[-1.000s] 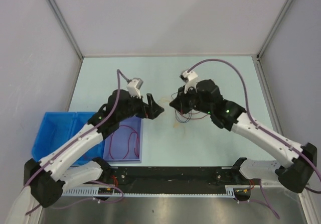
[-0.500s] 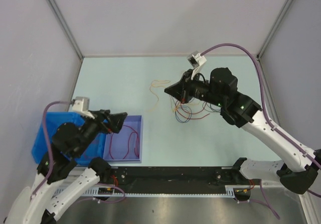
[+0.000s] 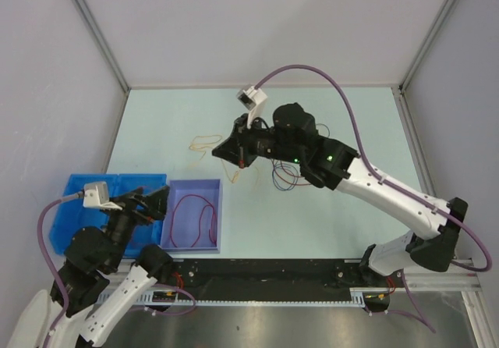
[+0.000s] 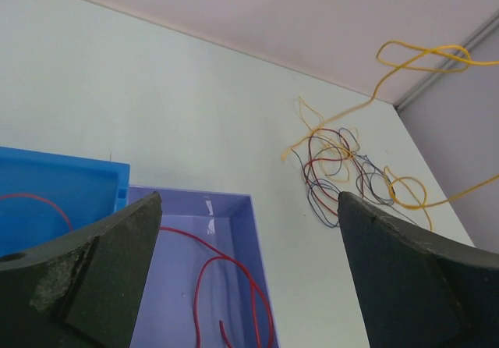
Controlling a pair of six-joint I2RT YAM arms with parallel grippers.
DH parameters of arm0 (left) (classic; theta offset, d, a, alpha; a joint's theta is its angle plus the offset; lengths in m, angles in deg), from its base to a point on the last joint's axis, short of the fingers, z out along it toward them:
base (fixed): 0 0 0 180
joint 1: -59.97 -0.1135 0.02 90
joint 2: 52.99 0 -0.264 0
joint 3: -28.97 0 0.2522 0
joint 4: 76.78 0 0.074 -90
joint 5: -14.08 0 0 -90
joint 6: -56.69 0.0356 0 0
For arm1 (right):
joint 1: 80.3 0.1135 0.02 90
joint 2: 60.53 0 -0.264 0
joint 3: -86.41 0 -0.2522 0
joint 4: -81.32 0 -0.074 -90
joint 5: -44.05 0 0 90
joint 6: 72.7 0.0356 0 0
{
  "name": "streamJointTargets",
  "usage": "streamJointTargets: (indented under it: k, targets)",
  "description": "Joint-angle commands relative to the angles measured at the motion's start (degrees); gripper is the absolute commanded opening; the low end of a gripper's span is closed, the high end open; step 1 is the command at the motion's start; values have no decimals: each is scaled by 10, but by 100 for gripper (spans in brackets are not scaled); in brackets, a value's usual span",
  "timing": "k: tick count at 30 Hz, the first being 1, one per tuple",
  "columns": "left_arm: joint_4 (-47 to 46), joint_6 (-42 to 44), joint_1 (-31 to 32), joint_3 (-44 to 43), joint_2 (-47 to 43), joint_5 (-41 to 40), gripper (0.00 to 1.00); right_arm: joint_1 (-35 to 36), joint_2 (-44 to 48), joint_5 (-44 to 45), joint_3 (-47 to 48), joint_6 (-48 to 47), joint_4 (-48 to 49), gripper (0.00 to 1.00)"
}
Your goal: Untangle the cables
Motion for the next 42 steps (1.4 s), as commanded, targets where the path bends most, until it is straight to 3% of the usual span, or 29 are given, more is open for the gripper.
streamJointTargets:
  k: [1,16,29,42]
  targets:
    - [-21,-6,-4,4,-4,-65,100,29,-44,22,49,29,40,0]
    - [-12,-44,-4,16,7,-116,91,76,-151,61,7,186,174,0]
    - [0,-44,-30,7,39,-105,86,77,-231,88,-21,272,174,0]
    - [5,-42,-39,6,54,-94,85,76,-305,90,-49,293,164,0]
